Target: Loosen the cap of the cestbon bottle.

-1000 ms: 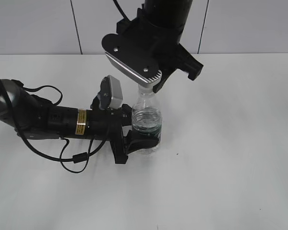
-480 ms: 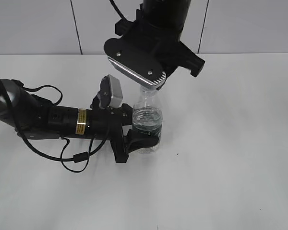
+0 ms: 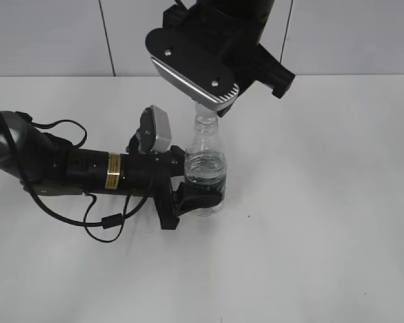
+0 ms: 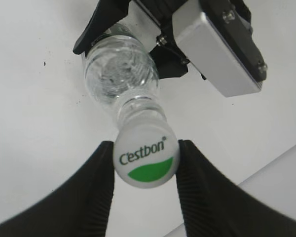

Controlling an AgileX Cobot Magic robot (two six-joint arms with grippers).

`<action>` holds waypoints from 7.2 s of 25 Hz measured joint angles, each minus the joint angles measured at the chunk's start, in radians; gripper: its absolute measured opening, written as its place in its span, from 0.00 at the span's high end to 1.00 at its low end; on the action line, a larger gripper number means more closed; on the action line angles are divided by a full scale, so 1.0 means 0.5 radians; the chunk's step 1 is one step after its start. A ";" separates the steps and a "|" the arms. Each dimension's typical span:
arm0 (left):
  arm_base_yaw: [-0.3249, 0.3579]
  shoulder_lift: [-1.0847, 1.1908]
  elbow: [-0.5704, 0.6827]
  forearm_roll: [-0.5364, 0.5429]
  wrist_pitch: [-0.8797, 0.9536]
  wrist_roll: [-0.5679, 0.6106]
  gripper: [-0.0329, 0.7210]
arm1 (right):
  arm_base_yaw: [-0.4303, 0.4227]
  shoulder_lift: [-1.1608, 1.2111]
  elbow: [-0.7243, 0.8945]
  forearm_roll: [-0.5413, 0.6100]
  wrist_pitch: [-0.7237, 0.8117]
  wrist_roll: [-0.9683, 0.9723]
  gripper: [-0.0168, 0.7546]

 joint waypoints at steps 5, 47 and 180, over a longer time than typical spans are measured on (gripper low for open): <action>0.002 0.000 0.000 0.000 0.000 0.000 0.41 | 0.000 -0.005 0.000 0.000 0.005 0.316 0.59; 0.002 0.000 0.000 -0.002 0.000 0.000 0.41 | -0.862 -0.013 0.358 0.263 0.010 3.359 0.59; 0.455 -1.192 -0.254 -2.179 4.192 0.926 0.18 | -1.218 -0.605 0.755 -0.033 -0.139 3.478 0.26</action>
